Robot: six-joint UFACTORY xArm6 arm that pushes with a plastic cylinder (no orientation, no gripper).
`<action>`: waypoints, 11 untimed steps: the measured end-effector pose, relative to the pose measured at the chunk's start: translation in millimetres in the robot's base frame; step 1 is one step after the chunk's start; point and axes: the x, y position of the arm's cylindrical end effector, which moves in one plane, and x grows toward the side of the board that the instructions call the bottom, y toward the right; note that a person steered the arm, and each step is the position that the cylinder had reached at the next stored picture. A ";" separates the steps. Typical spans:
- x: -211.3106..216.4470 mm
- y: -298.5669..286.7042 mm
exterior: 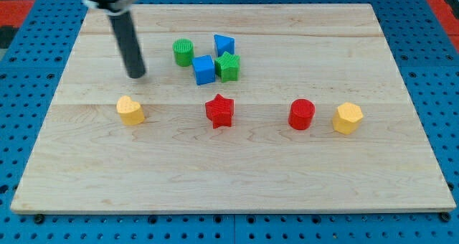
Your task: Make group of green blocks and blue blocks at center
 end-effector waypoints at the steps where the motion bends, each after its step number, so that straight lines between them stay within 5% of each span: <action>1: -35.2 -15.1; 3: -51.6 121.9; 4: -39.7 113.6; 5: -79.0 52.0; 6: -137.5 103.2; 7: -144.3 133.7; 11: -69.7 164.1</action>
